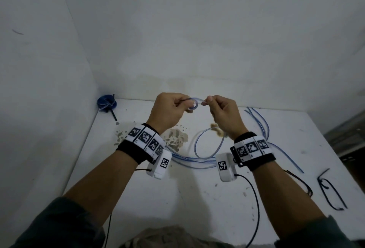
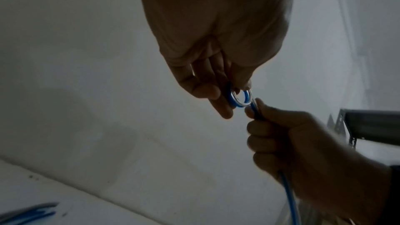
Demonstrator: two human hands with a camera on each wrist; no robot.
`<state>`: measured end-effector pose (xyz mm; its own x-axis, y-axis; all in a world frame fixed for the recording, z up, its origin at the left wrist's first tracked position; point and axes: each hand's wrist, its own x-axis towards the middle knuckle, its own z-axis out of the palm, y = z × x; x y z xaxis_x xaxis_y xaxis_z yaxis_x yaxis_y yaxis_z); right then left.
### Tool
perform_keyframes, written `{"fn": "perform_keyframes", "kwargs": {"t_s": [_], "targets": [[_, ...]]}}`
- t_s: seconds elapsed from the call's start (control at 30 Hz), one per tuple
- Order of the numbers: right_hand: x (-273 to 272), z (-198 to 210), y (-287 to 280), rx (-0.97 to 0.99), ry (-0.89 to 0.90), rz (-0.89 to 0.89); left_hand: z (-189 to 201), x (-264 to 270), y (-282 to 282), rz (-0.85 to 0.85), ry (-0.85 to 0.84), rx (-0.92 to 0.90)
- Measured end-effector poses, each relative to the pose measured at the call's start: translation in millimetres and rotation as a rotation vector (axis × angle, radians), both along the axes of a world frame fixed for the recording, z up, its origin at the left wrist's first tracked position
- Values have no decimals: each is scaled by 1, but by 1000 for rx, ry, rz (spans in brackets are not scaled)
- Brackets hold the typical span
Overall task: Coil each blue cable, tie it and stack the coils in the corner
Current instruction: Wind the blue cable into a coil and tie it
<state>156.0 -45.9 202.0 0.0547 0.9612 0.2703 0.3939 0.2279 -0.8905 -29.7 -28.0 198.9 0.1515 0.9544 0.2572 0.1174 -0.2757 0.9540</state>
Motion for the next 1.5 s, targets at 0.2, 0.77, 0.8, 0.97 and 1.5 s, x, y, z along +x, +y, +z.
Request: {"fn": "perform_keyframes", "kwargs": {"t_s": [0.2, 0.77, 0.8, 0.97, 1.5], "targets": [[-36, -29, -20, 168, 96, -80, 12, 16, -2, 47, -146, -67], [-50, -2, -7, 134, 25, -87, 9, -4, -8, 70, -47, -118], [-58, -1, -8, 156, 103, -131, 11, 1, -9, 105, -97, -118], [-60, -6, -10, 149, 104, -139, 6, -10, -4, 39, -22, -215], [-79, -17, -13, 208, 216, -220, 21, 2, -9, -22, -467, -340]]}}
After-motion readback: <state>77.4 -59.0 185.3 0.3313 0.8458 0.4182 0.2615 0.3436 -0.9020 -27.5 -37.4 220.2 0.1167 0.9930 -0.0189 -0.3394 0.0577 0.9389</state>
